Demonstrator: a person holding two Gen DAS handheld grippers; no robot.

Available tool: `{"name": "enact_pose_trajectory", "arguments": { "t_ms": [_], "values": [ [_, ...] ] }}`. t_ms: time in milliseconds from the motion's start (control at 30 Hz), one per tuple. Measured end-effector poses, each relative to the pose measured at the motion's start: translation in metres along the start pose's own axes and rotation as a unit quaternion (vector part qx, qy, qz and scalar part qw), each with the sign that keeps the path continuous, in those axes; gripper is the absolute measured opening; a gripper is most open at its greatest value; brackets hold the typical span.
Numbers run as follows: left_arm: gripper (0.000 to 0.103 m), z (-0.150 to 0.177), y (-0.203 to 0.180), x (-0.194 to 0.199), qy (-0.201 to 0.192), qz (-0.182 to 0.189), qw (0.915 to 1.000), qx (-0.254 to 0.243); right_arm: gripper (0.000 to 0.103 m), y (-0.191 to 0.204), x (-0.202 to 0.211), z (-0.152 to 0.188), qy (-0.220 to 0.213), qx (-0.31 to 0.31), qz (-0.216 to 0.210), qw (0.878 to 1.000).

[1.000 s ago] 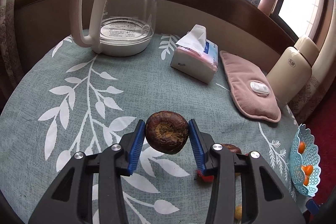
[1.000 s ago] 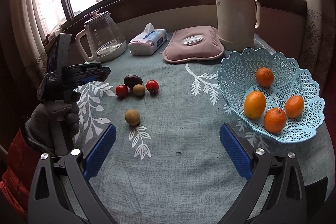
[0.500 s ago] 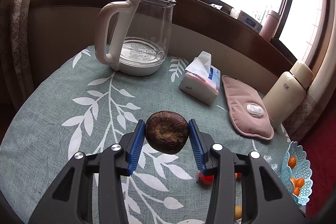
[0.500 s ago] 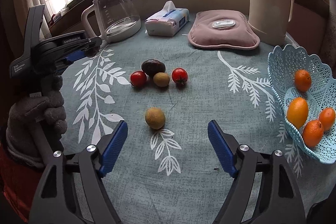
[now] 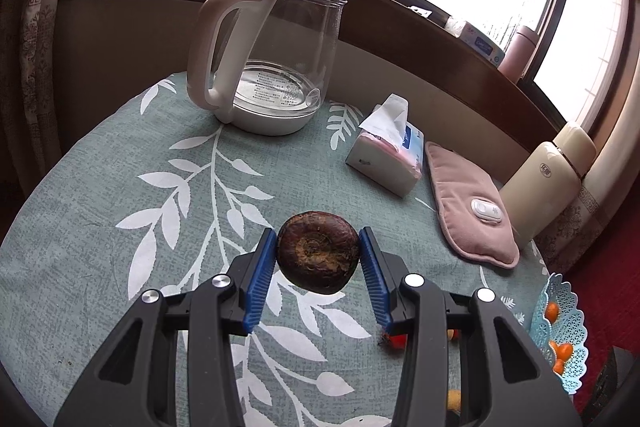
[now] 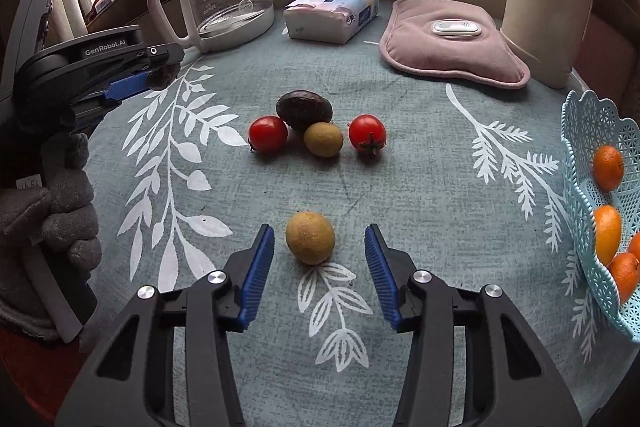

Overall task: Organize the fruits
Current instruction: 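Grasp the kiwi with the right gripper while the left holds the passion fruit, then carry the kiwi into the blue basket and open the right gripper while the left holds the passion fruit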

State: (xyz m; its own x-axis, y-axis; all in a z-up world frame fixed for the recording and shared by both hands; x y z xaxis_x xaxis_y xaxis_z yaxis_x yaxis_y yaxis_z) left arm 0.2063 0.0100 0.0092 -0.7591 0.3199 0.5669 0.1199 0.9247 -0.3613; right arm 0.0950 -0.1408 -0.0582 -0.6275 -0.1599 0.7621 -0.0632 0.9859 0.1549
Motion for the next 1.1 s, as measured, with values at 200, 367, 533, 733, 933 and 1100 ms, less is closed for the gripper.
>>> {"name": "enact_pose_trajectory", "arguments": {
  "t_ms": [200, 367, 533, 733, 933, 1100],
  "values": [
    [0.043, 0.002, -0.002, -0.001, 0.000, 0.001, 1.0000, -0.004, 0.034, 0.002, -0.009, 0.001, 0.009, 0.001, 0.000, 1.000],
    [0.043, 0.003, -0.003, -0.001, 0.001, 0.001, 1.0000, -0.004, 0.027, 0.003, -0.008, 0.000, 0.007, -0.001, -0.003, 1.000],
    [0.043, 0.003, -0.003, -0.001, 0.000, 0.002, 1.0000, -0.005, 0.027, 0.003, -0.003, -0.001, 0.001, -0.005, -0.002, 1.000],
    [0.043, 0.003, -0.005, 0.000, -0.001, 0.005, 1.0000, -0.007, 0.027, -0.004, 0.019, -0.009, -0.026, -0.020, 0.003, 0.999],
    [0.043, 0.005, -0.009, 0.001, -0.001, 0.008, 0.9999, -0.011, 0.027, -0.028, 0.047, -0.016, -0.052, -0.049, 0.019, 0.997],
    [0.043, 0.008, -0.016, 0.001, 0.001, 0.012, 0.9997, -0.020, 0.027, -0.062, 0.069, -0.015, -0.070, -0.082, 0.042, 0.993]
  ]
}}
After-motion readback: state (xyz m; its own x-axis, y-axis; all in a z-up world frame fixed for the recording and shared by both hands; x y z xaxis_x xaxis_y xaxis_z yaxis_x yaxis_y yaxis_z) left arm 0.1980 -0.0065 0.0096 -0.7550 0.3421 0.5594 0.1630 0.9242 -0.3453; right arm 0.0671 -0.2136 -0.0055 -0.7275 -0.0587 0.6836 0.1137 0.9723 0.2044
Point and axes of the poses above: each gripper's, at about its wrist camera, not at the fingertips, and x roughly against the way its jaws point, y to its left, z to its underside, the point moved 9 cm from there along -x, roughly the way its jaws point, and after that the axes turned 1 degree about x, right-handed, at the moved point
